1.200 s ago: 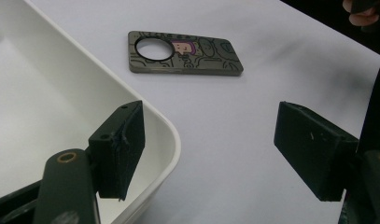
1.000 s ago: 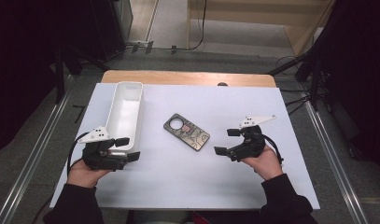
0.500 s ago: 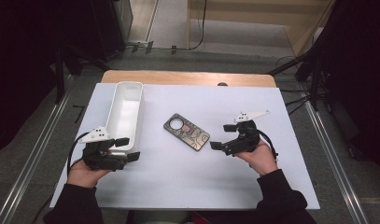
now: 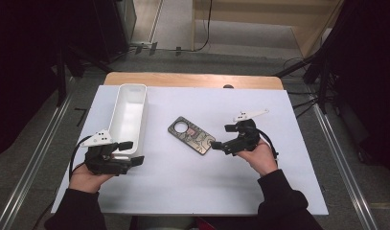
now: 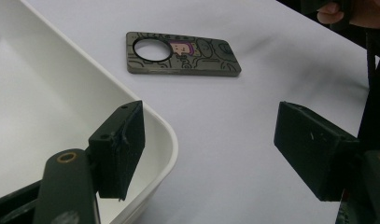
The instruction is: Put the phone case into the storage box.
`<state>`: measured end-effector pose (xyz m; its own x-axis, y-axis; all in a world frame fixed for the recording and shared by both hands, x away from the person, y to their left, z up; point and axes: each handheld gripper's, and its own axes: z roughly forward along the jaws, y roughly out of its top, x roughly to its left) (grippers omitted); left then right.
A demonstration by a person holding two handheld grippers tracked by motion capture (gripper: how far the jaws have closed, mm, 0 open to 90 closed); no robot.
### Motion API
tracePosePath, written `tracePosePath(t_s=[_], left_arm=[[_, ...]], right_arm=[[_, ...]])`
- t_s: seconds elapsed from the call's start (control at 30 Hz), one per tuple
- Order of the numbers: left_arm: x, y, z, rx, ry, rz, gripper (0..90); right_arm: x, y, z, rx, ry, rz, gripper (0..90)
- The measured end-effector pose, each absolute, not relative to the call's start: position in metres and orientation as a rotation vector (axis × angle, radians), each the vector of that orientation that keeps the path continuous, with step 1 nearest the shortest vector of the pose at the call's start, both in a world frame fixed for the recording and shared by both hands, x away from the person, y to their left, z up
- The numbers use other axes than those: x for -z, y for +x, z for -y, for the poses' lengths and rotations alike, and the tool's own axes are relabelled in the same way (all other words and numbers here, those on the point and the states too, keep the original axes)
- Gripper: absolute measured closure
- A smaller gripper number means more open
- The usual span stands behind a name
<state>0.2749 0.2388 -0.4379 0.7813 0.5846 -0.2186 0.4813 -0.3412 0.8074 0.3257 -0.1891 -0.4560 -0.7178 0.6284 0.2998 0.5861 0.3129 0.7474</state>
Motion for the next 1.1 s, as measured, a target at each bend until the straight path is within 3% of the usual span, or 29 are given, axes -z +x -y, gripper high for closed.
tracePosePath(t_s=[1.1], left_arm=[[0.44,0.271,-0.238,-0.131,2.003,-0.8,24.5]], right_arm=[[0.472,0.356,0.159,-1.325,1.151,-2.542,0.0]])
